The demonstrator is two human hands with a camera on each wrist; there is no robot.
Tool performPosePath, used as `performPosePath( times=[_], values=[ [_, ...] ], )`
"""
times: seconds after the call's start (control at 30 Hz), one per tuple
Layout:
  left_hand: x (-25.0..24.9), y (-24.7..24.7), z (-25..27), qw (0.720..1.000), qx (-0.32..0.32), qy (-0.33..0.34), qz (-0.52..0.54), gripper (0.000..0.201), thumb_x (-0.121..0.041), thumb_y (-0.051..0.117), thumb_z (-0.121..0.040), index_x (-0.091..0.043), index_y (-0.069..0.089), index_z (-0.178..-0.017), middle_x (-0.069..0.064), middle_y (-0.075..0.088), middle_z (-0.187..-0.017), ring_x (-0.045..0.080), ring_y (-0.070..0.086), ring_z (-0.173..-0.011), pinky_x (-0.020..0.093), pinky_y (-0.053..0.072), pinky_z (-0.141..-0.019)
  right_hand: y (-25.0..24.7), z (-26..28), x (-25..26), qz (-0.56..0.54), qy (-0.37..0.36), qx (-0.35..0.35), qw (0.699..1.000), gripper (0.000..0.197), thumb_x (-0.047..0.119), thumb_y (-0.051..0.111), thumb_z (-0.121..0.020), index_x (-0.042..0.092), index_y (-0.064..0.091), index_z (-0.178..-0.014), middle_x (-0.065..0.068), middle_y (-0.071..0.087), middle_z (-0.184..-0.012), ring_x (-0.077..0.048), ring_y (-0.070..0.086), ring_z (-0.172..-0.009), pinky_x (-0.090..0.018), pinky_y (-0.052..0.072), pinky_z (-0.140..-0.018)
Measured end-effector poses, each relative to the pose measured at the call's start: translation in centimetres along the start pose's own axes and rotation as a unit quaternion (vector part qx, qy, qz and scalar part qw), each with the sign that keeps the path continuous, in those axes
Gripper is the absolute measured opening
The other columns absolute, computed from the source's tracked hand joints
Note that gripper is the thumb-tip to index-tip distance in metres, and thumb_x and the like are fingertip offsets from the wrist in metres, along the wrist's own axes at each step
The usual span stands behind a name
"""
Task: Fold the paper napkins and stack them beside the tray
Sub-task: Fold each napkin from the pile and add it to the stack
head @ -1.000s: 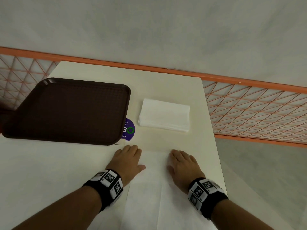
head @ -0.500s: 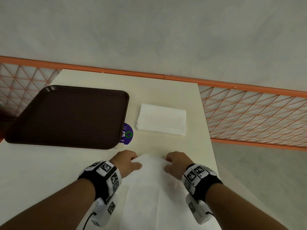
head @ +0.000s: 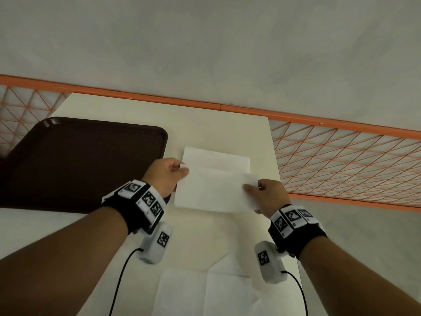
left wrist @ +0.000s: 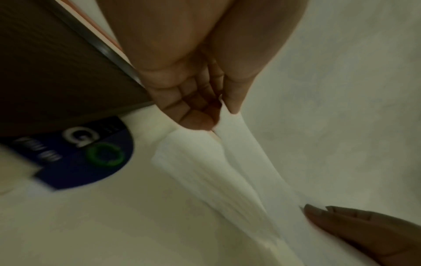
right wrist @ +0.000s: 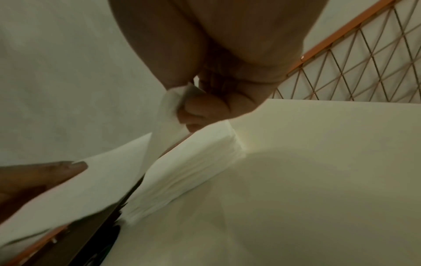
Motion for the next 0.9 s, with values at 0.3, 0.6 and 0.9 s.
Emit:
performPosePath(
  times=[0.3,0.6,0.9],
  values=[
    [-1.6,1.5,-7.5,0.987,-0.061,0.037,-0.145,0.020,-0.025,0.066,-0.089,-0.006,0.069,-0.093,0.007,0.066,-0.085,0.022,0.060,-0.081,0.025,0.042,-0.072,0.2,-7.5,1.7,0.088,0.024,-0.036,0.995,0.038,0.039,0.070,-0.084,0.012,0.055,-0.061,-0.009,0.063,-0.068,-0.031,0.063,-0.069,-0.032,0.052,-0.060],
    [0.1,2.7,-11.1,0.957,-0.058,0.007,-0.284,0.025,-0.033,0.063,-0.088,-0.010,0.063,-0.077,0.005,0.061,-0.076,0.029,0.060,-0.083,0.032,0.046,-0.071,1.2,-9.6,1.4,0.194,0.052,-0.032,0.979,0.037,0.051,0.066,-0.082,0.016,0.059,-0.072,-0.004,0.060,-0.078,-0.027,0.055,-0.073,-0.027,0.040,-0.066],
    [-1.0,1.1,-8.3,0.941,-0.063,0.035,-0.329,0.040,-0.044,0.058,-0.090,-0.017,0.058,-0.119,0.006,0.061,-0.118,0.028,0.058,-0.107,0.040,0.049,-0.087,-0.8,-5.5,1.0,0.229,0.078,-0.051,0.969,0.064,0.069,0.046,-0.086,0.012,0.052,-0.114,-0.007,0.062,-0.106,-0.029,0.060,-0.098,-0.037,0.048,-0.079]
  ],
)
Point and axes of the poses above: each hand's wrist, its own z-axis away from the middle knuckle, its own y-axis out of the palm, x = y × z, the point moved 4 cm from there along -z, towards the middle knuckle
